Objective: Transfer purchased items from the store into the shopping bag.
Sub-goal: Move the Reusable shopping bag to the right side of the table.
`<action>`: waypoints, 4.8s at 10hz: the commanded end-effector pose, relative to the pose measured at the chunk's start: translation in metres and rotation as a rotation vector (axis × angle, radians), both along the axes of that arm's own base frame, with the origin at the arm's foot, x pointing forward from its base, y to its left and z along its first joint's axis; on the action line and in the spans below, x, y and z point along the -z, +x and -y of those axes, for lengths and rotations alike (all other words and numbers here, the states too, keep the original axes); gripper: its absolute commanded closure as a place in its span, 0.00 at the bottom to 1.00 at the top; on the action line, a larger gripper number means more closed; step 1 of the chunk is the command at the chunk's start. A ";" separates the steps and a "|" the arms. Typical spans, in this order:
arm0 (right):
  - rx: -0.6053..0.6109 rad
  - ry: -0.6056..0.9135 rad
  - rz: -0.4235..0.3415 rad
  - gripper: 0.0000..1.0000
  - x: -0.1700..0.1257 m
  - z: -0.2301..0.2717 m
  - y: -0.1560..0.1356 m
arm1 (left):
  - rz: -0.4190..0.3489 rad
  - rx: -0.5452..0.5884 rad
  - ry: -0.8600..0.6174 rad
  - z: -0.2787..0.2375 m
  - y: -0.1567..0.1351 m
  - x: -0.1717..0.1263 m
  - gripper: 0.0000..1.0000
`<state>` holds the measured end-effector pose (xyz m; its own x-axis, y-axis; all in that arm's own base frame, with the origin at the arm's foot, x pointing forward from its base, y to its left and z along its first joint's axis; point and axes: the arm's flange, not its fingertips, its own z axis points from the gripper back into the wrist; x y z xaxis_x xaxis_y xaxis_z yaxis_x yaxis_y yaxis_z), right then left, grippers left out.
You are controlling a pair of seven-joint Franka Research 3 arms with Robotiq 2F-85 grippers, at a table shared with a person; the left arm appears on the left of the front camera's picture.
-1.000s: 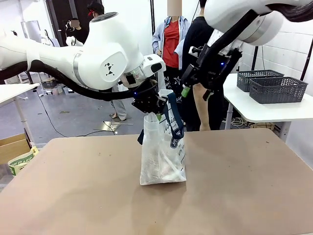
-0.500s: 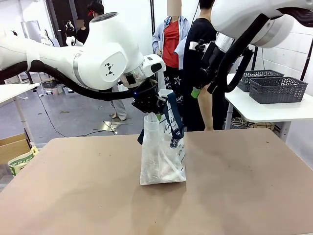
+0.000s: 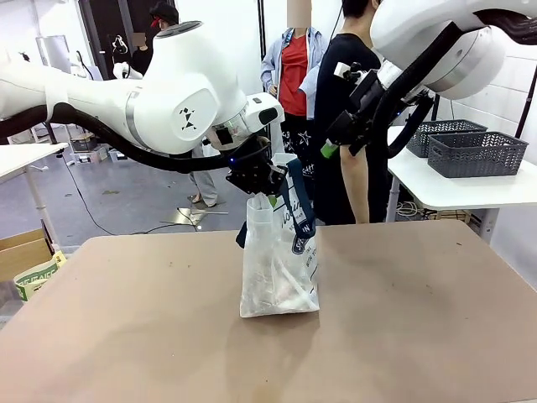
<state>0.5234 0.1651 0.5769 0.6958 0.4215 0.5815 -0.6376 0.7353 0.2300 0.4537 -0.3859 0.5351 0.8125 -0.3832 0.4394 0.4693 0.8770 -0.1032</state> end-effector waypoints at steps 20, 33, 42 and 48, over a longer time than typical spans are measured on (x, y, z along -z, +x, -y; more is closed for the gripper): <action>-0.242 0.091 0.100 0.00 -0.012 0.066 -0.023 | 0.037 -0.015 0.153 -0.010 0.025 -0.035 1.00; -0.242 0.091 0.100 0.00 -0.012 0.066 -0.023 | -0.101 -0.257 0.442 -0.172 0.118 -0.109 1.00; -0.242 0.091 0.100 0.00 -0.012 0.066 -0.023 | 0.066 -0.422 0.448 -0.310 0.064 -0.086 1.00; -0.242 0.091 0.100 0.00 -0.012 0.066 -0.023 | 0.074 -0.410 0.420 -0.357 0.034 -0.020 1.00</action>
<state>0.5010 0.0988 0.5905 0.5178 0.5110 0.6861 -0.8142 0.5404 0.2120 0.5004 -0.0324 0.5606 0.9161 -0.1807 0.3578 0.0612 0.9452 0.3207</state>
